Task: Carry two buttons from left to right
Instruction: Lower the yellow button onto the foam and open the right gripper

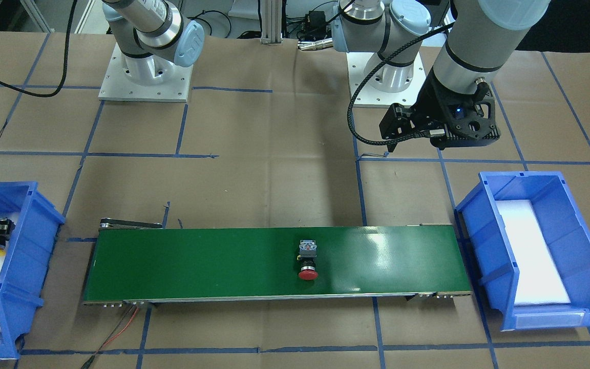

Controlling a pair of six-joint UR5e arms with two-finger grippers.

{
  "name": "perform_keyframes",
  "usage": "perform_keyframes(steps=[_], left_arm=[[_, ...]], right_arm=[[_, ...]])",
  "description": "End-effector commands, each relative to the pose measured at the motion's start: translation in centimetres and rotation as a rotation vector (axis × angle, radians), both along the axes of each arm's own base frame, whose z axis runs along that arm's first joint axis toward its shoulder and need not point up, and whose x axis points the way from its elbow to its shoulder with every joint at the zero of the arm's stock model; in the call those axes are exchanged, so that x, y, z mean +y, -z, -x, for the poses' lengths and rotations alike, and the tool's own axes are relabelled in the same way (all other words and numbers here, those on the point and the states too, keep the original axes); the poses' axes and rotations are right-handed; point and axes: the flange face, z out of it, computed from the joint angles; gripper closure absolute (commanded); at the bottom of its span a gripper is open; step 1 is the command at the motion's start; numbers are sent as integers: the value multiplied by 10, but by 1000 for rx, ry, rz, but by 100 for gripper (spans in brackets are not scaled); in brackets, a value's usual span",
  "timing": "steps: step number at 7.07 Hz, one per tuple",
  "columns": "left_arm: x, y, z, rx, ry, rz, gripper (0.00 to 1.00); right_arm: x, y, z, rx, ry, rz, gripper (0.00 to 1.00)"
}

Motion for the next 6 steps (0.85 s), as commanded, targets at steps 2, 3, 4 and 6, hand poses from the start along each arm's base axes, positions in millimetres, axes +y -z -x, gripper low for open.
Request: perform_keyframes(steps=[2, 3, 4, 6], left_arm=[[0, 1, 1, 1, -1, -3, 0], [1, 2, 1, -1, -1, -6, 0], [4, -1, 1, -3, -1, 0, 0], [2, 3, 1, -1, -1, -8, 0]], right_arm=[[-5, -13, 0, -2, 6, 27, 4], [-10, -34, 0, 14, 5, 57, 1], [-7, -68, -1, 15, 6, 62, 1], [5, -145, -18, 19, -2, 92, 0]])
